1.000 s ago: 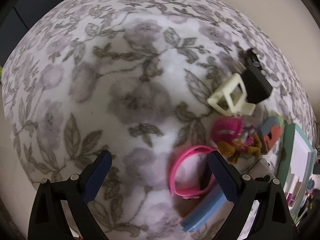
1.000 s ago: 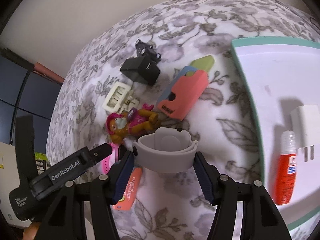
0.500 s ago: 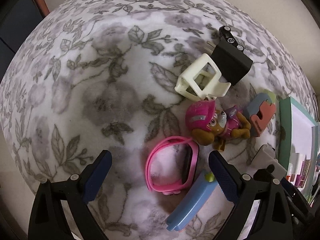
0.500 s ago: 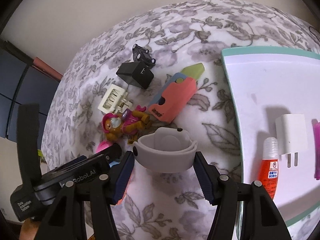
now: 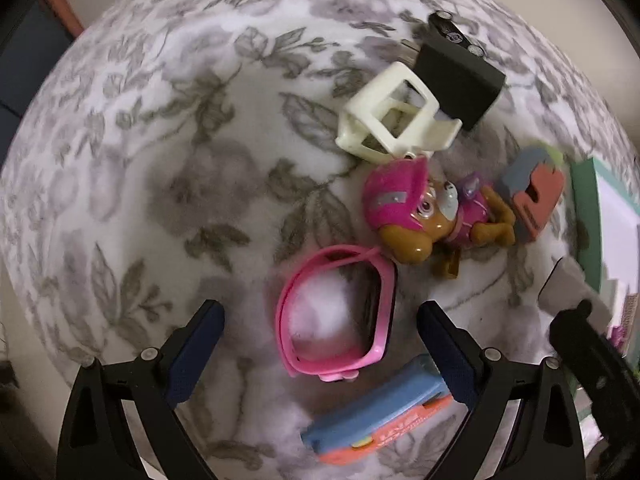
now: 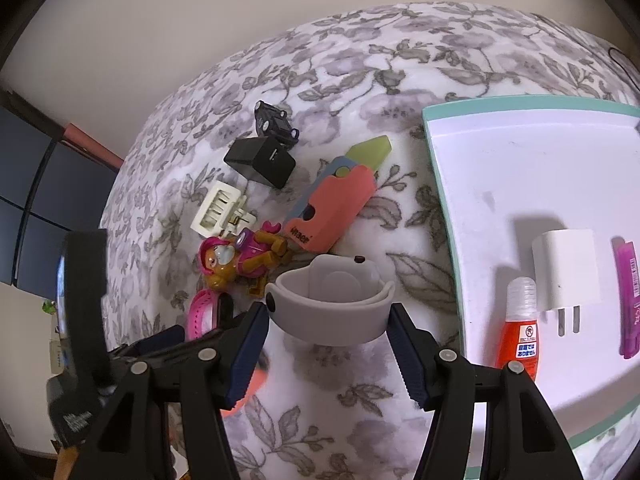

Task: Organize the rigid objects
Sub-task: 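Grasp the pink watch band with the left tool while the right tool holds the white band, then carry both watch bands into the teal-rimmed tray and open both tools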

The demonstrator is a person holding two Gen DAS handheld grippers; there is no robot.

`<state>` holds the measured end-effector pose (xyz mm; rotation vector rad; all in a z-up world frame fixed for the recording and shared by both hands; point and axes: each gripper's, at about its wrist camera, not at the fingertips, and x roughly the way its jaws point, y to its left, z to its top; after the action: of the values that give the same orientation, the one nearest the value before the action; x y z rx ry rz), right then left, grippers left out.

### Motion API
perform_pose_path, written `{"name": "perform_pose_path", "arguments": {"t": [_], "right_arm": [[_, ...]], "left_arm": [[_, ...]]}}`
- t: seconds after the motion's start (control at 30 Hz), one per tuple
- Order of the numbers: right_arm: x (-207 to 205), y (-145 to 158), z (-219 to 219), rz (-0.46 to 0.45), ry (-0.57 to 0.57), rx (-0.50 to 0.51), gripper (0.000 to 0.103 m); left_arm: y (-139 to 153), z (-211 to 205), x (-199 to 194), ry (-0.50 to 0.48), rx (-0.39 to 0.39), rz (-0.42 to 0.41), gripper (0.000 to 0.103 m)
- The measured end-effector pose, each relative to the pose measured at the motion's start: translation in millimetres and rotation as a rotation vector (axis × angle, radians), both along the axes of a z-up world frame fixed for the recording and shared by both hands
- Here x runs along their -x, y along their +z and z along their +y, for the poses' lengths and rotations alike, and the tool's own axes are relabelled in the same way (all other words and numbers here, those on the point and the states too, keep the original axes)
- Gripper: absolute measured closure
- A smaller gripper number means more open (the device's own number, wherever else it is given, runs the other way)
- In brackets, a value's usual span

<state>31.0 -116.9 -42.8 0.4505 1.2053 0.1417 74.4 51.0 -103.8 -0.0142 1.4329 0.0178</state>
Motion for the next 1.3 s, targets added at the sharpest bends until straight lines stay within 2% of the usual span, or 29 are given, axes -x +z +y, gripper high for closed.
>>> {"name": "perform_pose_path", "arguments": {"t": [0.13, 0.27, 0.5, 0.67, 0.87, 1.03, 1.13, 1.3], "right_arm": [[0, 0, 0, 0.001, -0.005, 0.000, 0.039], [0, 0, -2, 0.005, -0.013, 0.000, 0.039], [2, 5, -6, 0.001, -0.030, -0.007, 0.039], [6, 23, -10, -0.045, -0.036, -0.008, 0.039], [12, 39, -31, -0.074, -0.071, 0.031, 0.039], [19, 40, -69, -0.046, -0.178, 0.073, 0.039], [26, 37, -95, -0.017, -0.247, 0.121, 0.039], [38, 34, -137, 0.012, -0.347, 0.126, 0.039]], "left_arm": [[6, -3, 1, -0.004, 0.008, -0.021, 0.024], [15, -2, 0, -0.026, 0.010, -0.039, 0.050], [33, 2, -5, -0.019, 0.060, -0.055, 0.051], [69, 5, 0, -0.030, 0.106, -0.145, 0.051], [100, -2, 8, -0.061, 0.147, -0.255, 0.051], [108, -36, 15, -0.141, 0.168, -0.292, 0.051], [109, -60, 22, -0.205, 0.182, -0.289, 0.051], [111, -105, 38, -0.317, 0.191, -0.281, 0.051]]}}
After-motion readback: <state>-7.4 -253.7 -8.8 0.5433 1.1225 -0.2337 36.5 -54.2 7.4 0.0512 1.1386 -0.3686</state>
